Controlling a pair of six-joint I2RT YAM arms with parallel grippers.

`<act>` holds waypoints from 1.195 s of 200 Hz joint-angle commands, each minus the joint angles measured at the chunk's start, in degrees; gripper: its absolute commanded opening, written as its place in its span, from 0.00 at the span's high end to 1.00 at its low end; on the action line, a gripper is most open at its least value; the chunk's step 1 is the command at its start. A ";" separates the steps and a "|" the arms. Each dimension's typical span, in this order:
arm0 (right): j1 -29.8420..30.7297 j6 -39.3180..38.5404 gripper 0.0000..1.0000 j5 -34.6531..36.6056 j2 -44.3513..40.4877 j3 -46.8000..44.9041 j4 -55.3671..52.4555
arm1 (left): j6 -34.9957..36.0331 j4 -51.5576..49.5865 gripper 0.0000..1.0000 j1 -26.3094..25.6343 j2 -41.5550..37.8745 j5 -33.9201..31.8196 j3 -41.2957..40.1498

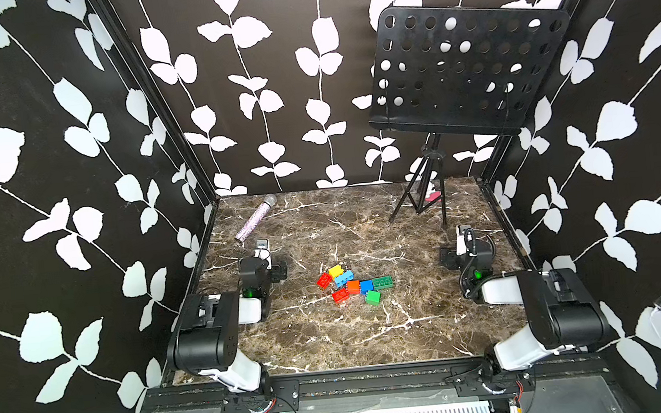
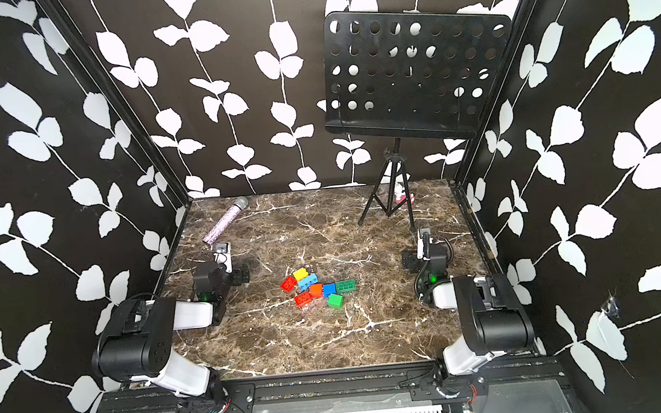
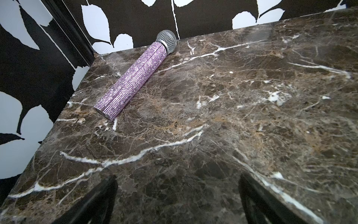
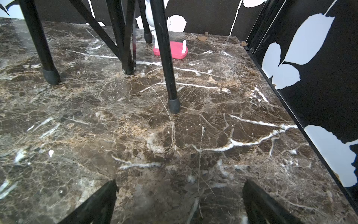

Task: Assemble the letter r with lego
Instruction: Pick up the lego brick from the center of the board.

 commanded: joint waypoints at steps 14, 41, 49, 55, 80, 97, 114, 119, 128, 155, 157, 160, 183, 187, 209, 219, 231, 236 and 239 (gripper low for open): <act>-0.22 -0.56 0.01 -0.54 -0.82 1.11 1.77 | 0.49 -0.19 0.01 0.30 -1.25 0.68 1.09; -0.27 -0.50 0.01 -0.50 -0.83 1.16 1.79 | 0.47 -0.21 0.01 0.30 -1.25 0.63 1.16; -0.26 -0.51 0.01 -0.56 -0.83 1.16 1.83 | 0.50 -0.16 0.01 0.30 -1.25 0.67 1.16; -0.27 -0.49 0.01 -0.50 -0.82 1.12 1.79 | 0.46 -0.23 0.01 0.30 -1.25 0.68 1.19; -0.22 -0.49 0.01 -0.54 -0.79 1.18 1.77 | 0.50 -0.23 0.01 0.30 -1.25 0.68 1.24; -0.26 -0.45 0.01 -0.63 -0.84 1.24 1.80 | 0.51 -0.30 0.01 0.30 -1.17 0.64 1.32; -0.27 -0.50 0.01 -0.61 -0.83 1.12 1.77 | 0.40 -0.12 0.01 0.30 -1.15 0.68 1.25; -0.21 -0.50 0.01 -0.62 -0.87 1.06 1.89 | 0.36 0.01 0.01 0.32 -1.29 0.64 1.09; -0.26 -0.39 0.01 -0.56 -0.93 1.04 2.47 | 0.38 0.87 0.01 0.30 -1.67 -0.47 1.17; -0.27 0.60 0.01 1.05 -14.41 6.80 -16.75 | -0.80 -23.71 0.01 0.30 -15.39 -5.69 9.24; -0.27 1.29 0.01 1.61 -15.75 7.29 -18.68 | -1.06 -25.81 0.01 0.30 -16.47 -6.05 10.08; -0.27 2.28 0.01 2.55 -18.16 8.08 -21.24 | -1.62 -28.77 0.01 0.30 -18.50 -6.76 11.44; -0.53 8.52 0.01 5.90 -34.01 12.30 -33.53 | -8.53 -45.68 0.01 0.44 -31.35 -11.08 20.14; -0.62 10.80 0.01 7.61 -36.80 13.01 -35.95 | -10.16 -47.98 0.01 0.51 -33.29 -12.10 21.19; -1.12 12.59 0.02 3.82 -45.42 16.70 -44.51 | -14.86 -52.22 0.01 0.73 -42.42 -14.90 22.20; -1.10 12.19 0.08 -2.10 -45.57 20.06 -49.42 | -14.13 -52.22 0.01 0.74 -45.20 -12.82 21.72; -1.02 12.10 0.19 -9.41 -42.52 25.06 -56.70 | -15.06 -56.19 0.01 0.66 -46.43 -10.49 22.73; -0.60 11.84 0.21 -12.46 -40.33 27.13 -59.54 | -15.56 -58.13 0.01 0.66 -46.31 -8.90 23.42; -0.19 11.70 0.22 -13.64 -39.12 28.49 -61.27 | -15.84 -59.35 0.01 0.65 -46.10 -7.73 23.82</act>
